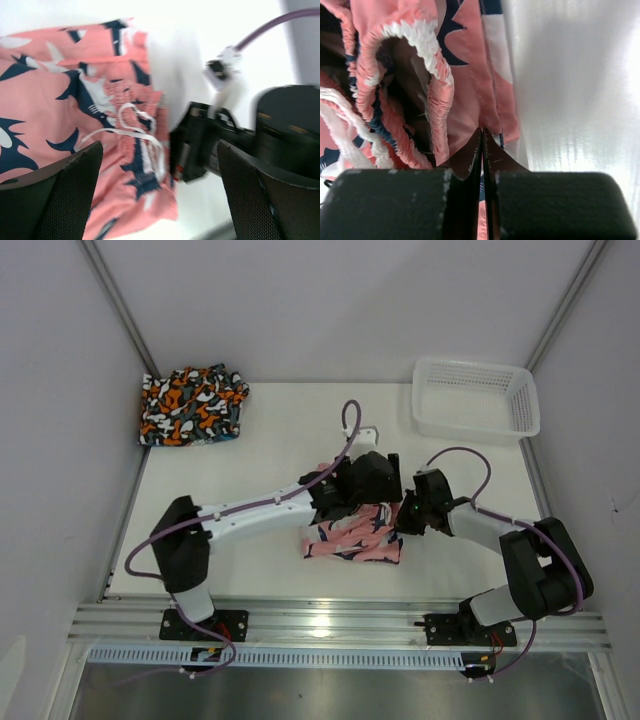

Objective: Fold and stack the shorts
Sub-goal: Fold the shorts

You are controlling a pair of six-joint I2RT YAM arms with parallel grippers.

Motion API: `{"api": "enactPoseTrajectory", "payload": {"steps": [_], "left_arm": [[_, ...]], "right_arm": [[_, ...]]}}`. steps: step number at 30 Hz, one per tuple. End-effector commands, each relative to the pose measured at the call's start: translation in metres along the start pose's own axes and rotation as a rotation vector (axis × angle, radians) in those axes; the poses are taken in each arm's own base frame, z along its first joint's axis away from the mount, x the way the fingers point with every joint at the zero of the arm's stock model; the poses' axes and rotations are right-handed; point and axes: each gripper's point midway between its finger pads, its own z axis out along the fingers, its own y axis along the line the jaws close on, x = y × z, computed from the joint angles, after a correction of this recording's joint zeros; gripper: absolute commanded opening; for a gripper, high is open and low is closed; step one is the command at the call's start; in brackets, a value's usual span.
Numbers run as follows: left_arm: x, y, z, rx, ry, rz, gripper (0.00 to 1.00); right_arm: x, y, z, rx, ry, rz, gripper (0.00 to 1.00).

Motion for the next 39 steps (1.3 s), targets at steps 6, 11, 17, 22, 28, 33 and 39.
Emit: {"api": "enactPoseTrajectory", "payload": {"steps": [6,11,17,22,28,33,39], "left_arm": [[-0.067,0.002,-0.076,0.227,-0.072,-0.085,0.97],[-0.066,0.053,-0.073,0.177,-0.074,-0.110,0.97],[-0.026,0.091,-0.050,0.144,-0.007,-0.059,0.97],[-0.028,0.097,-0.022,0.181,0.035,-0.075,0.96],[-0.039,0.090,-0.003,0.251,0.063,-0.114,0.94],[-0.034,0.078,0.017,0.302,0.119,-0.145,0.92],[-0.037,0.070,0.036,0.347,0.105,-0.172,0.91]], "right_arm": [[-0.029,-0.017,-0.033,0.100,-0.126,-0.028,0.12],[-0.051,-0.007,-0.074,0.107,-0.223,-0.066,0.41],[-0.058,0.050,-0.102,-0.114,-0.228,-0.136,0.47],[-0.056,0.100,-0.114,-0.314,-0.210,-0.182,0.40],[-0.026,0.132,-0.091,-0.444,-0.086,-0.221,0.36],[-0.009,0.122,-0.063,-0.457,-0.004,-0.191,0.33],[0.005,0.053,-0.021,-0.314,0.043,-0.056,0.24]]}}
